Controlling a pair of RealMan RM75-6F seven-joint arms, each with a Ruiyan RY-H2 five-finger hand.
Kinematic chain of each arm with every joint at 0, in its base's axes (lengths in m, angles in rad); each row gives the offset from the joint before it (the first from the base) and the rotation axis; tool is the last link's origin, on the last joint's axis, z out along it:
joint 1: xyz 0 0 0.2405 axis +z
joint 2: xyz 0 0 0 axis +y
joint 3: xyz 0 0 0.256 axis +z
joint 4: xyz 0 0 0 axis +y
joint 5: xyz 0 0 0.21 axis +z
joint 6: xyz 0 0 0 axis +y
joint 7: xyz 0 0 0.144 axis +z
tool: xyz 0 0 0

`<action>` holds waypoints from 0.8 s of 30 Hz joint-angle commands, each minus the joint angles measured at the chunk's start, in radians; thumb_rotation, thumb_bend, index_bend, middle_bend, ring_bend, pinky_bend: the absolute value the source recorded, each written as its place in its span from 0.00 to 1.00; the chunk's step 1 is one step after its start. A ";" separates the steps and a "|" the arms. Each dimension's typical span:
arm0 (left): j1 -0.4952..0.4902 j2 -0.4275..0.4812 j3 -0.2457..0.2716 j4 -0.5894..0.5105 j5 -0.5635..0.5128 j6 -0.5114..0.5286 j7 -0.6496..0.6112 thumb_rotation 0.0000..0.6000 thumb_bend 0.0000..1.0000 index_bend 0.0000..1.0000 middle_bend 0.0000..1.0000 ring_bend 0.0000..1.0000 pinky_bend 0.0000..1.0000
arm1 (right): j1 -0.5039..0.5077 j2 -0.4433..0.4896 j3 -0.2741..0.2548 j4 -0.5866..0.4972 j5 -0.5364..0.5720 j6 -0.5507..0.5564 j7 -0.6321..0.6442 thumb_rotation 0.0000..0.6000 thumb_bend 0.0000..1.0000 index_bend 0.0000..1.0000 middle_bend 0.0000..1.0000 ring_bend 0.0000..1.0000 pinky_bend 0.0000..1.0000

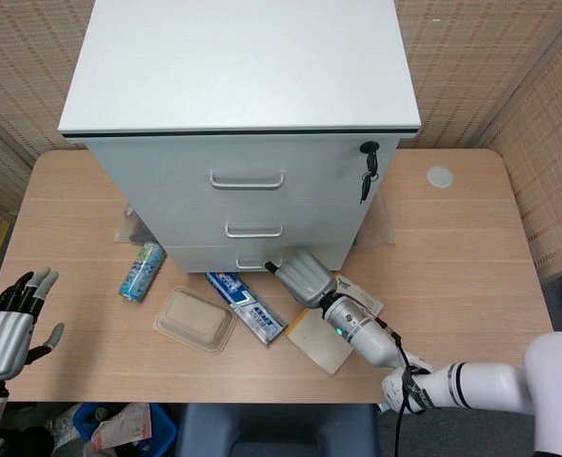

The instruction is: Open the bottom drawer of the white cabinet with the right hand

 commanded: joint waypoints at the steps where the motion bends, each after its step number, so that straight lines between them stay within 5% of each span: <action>1: 0.001 -0.001 0.001 0.002 0.001 0.001 -0.001 1.00 0.33 0.07 0.10 0.09 0.19 | 0.006 -0.005 -0.003 0.008 0.006 -0.001 0.000 1.00 0.65 0.19 0.83 0.83 0.82; 24: -0.001 -0.003 0.004 0.002 0.004 -0.002 -0.003 1.00 0.33 0.07 0.10 0.09 0.19 | -0.013 0.031 -0.085 -0.064 -0.074 0.048 0.018 1.00 0.65 0.19 0.82 0.83 0.82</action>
